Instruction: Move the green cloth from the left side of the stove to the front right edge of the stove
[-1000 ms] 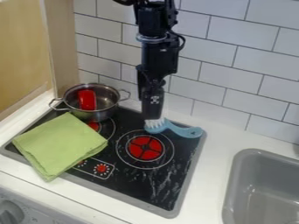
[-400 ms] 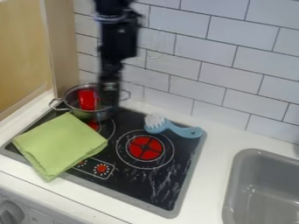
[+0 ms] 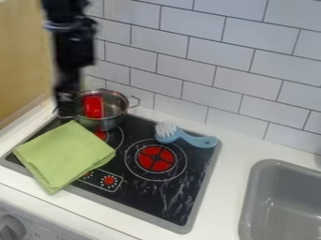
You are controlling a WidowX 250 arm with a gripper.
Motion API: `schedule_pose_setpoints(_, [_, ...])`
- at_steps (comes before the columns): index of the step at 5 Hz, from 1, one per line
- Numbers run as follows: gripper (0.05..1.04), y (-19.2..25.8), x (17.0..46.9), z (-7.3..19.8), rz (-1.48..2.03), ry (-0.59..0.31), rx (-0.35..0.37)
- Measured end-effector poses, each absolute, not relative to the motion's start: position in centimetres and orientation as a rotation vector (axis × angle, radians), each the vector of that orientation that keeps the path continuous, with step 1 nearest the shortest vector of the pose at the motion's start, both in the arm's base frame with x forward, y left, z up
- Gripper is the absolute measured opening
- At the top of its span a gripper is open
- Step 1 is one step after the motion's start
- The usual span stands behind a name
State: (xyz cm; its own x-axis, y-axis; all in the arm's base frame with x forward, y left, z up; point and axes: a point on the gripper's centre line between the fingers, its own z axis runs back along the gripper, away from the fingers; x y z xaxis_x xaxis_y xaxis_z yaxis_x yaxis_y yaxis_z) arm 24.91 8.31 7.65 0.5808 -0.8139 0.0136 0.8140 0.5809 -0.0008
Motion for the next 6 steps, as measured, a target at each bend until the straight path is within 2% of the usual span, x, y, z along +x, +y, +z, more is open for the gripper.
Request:
schedule_pose_setpoints(2, [0.999,10.9,23.8,6.9,-0.928,0.003,0.007])
schedule_pose_setpoints(4, [0.999,10.1,21.7,4.8,-0.982,0.042,-0.036])
schedule_pose_setpoints(6, [0.999,9.4,21.3,3.0,-1.022,0.061,-0.061])
